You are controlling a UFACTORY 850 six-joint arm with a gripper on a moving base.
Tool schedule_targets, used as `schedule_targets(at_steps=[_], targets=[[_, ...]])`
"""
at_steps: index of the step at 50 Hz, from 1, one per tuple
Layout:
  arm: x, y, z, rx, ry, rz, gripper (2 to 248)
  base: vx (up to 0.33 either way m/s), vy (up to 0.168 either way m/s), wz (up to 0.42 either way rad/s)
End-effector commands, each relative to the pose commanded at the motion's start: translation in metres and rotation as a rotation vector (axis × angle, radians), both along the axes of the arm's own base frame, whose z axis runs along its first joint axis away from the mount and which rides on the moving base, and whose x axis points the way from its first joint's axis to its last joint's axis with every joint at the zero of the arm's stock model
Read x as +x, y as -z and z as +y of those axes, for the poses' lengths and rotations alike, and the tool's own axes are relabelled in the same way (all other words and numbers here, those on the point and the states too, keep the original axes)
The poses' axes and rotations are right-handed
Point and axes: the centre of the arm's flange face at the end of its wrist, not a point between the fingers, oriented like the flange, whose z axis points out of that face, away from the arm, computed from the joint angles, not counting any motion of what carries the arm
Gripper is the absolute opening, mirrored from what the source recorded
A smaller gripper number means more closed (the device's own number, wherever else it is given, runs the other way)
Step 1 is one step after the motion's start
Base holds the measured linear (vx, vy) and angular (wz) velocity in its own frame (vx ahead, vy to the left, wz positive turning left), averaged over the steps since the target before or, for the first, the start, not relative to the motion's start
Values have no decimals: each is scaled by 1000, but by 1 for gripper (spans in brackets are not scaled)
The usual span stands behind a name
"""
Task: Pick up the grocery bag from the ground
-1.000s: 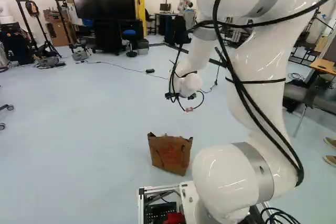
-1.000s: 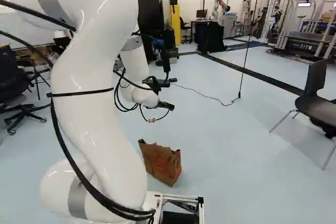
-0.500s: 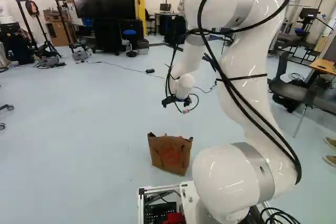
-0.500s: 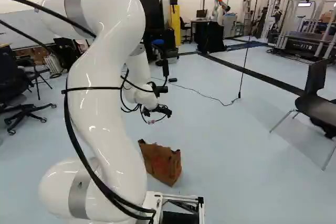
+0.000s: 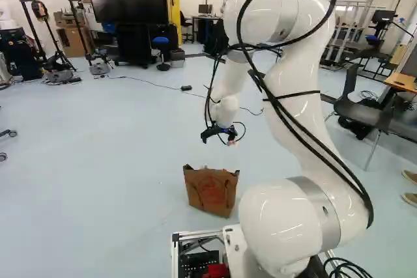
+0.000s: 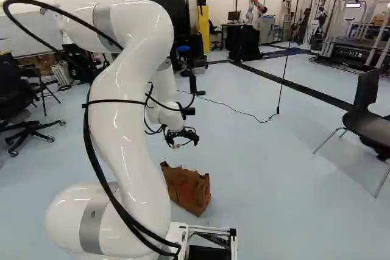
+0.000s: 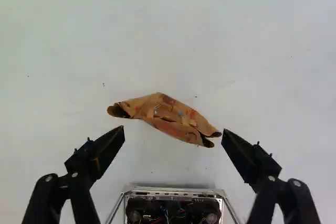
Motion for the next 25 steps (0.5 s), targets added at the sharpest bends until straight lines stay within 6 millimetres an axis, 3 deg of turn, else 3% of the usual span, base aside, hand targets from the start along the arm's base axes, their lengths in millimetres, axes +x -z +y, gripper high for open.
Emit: schedule_targets(at_steps=[25], targets=[[9,35,0,-90,-252,41,247,0,0,0]])
